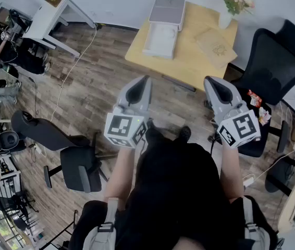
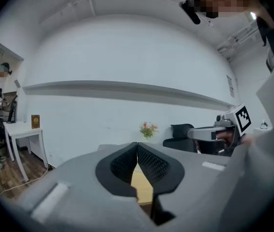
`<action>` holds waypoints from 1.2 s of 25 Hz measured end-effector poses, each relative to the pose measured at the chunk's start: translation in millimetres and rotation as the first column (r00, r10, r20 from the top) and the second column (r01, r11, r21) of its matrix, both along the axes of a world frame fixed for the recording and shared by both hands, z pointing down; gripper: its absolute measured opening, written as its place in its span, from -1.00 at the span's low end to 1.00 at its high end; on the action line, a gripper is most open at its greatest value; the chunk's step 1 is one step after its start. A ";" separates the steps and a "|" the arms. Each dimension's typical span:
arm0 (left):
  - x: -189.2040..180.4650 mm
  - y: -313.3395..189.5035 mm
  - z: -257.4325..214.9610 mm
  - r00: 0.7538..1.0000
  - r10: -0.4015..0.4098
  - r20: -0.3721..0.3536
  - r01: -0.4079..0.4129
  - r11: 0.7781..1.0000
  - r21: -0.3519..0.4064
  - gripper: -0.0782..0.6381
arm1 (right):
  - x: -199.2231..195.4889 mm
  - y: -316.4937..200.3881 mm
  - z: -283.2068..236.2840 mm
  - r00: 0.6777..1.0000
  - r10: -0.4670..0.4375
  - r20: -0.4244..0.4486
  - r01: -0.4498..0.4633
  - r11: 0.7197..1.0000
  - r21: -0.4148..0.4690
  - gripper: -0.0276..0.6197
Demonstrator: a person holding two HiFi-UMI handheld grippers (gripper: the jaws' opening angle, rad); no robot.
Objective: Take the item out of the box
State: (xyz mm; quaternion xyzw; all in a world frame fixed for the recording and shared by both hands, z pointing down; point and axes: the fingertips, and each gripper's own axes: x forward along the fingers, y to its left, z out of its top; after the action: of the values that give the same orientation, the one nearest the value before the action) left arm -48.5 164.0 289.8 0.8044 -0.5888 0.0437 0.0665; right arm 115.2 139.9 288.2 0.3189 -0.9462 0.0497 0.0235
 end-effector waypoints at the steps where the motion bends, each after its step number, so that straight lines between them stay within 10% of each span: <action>1: 2.3 0.6 -0.2 1.000 0.000 0.001 0.000 1.000 0.000 -0.75 | 2.1 0.9 -0.8 1.000 0.000 -0.002 0.000 1.000 0.003 -0.91; 30: -17.8 -25.4 24.5 1.000 0.004 -0.006 -0.004 0.999 -0.042 -0.75 | -19.6 -20.9 23.6 1.000 -0.010 -0.018 0.009 0.999 -0.049 -0.91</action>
State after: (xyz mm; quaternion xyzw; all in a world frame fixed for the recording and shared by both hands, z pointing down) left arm -66.3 138.6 314.4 0.8041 -0.5860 0.0535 0.0849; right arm 95.6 118.9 311.9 0.3141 -0.9460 0.0697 0.0402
